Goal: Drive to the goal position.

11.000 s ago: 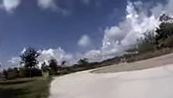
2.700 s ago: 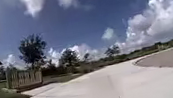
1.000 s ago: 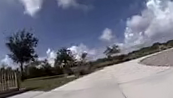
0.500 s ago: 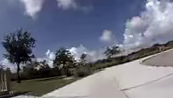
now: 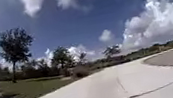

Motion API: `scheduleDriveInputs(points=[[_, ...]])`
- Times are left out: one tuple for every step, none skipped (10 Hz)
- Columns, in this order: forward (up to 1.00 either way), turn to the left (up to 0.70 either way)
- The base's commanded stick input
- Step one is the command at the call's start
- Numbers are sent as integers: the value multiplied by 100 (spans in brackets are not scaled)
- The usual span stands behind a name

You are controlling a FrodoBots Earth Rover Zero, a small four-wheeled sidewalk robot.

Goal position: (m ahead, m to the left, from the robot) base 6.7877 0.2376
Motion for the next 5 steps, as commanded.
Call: scheduleDriveInputs(points=[[85,0],[85,0],[85,0],[85,0],[85,0]])
